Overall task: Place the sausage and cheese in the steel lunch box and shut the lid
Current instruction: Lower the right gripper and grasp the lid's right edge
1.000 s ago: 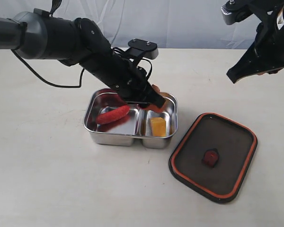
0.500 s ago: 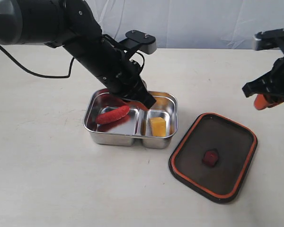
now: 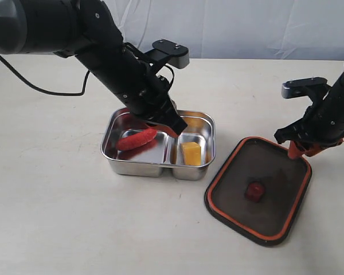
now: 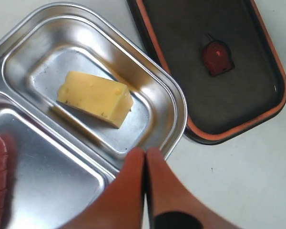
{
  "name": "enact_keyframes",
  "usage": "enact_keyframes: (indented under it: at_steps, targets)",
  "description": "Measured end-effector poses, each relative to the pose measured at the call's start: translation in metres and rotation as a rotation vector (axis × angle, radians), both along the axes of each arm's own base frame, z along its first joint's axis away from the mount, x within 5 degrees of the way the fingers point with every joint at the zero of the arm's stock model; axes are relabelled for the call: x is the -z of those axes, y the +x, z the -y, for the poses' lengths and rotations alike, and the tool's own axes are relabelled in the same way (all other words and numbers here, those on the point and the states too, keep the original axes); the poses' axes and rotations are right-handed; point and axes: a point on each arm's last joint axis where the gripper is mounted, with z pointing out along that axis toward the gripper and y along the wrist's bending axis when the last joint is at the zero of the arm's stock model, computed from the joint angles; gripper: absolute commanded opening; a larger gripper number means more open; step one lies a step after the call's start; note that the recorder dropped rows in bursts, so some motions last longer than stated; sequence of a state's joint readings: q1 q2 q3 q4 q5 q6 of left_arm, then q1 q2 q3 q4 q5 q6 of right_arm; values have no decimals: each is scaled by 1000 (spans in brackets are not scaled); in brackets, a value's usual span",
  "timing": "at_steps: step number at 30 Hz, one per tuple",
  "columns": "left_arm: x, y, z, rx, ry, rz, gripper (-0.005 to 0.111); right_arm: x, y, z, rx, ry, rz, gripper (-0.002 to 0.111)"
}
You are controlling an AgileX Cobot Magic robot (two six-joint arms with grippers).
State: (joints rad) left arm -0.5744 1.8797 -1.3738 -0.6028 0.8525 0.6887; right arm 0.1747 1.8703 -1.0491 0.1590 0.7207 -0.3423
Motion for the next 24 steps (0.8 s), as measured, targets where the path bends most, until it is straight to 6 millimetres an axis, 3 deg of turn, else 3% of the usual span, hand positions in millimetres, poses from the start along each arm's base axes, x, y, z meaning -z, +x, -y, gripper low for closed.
enact_keyframes:
  at_steps: [9, 12, 16, 24]
  targets:
    - [1, 0, -1, 6, 14, 8, 0, 22, 2, 1, -14, -27, -49, 36]
    - [1, 0, -1, 6, 16, 9, 0, 25, 2, 2, -20, -34, -54, 26]
    - [1, 0, -1, 5, 16, 8, 0, 28, 3, 3, -30, -46, -56, 0]
    - [1, 0, -2, 9, 22, 12, 0, 29, 5, 4, -31, -52, -58, -1]
